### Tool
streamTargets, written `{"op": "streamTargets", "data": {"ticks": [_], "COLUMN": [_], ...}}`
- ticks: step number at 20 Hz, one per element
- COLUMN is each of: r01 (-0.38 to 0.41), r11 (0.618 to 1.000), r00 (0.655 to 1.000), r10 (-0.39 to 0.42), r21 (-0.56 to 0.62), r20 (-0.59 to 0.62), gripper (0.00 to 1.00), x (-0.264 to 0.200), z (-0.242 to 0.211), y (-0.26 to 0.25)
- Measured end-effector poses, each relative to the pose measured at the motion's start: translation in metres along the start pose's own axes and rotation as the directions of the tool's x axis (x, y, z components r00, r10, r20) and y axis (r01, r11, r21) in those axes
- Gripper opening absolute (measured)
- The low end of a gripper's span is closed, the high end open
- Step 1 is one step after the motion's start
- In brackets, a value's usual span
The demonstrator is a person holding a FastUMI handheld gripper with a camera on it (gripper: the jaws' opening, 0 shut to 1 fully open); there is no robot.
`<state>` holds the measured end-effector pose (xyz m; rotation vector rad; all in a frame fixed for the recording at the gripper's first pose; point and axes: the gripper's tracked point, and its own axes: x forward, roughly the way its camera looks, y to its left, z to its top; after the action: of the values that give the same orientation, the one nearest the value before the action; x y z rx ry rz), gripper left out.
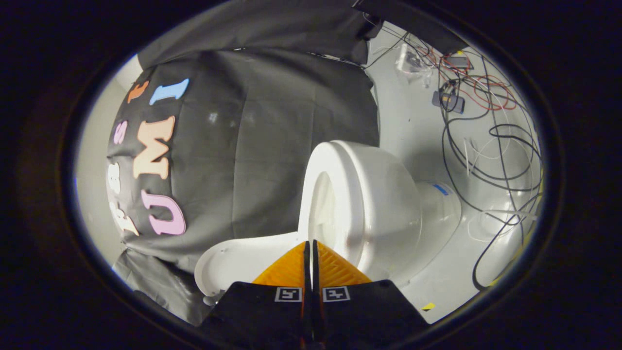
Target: Open the toilet lid.
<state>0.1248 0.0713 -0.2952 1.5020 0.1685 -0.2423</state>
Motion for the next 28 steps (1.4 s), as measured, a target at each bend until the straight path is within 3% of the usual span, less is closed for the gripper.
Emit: {"op": "streamTargets", "data": {"ticks": [6,14,19,26,28], "r01": [-0.019,0.054,0.082,0.113,0.096], "r11": [0.997,0.973,0.936,0.826,0.823], "r00": [0.999,0.998,0.996,0.989,0.99], "r10": [0.017,-0.056,-0.085,-0.147,-0.135], "r21": [-0.071,-0.223,-0.343,-0.552,-0.561], "r20": [-0.039,-0.002,0.007,-0.019,-0.029], "gripper": [0.01,0.01,0.01,0.01,0.01], "x": [0.003,0.0,-0.004,0.001,0.002], "z": [-0.015,-0.013,-0.021,-0.044,-0.048], "y": [0.022,0.033,0.049,0.064,0.071]}}
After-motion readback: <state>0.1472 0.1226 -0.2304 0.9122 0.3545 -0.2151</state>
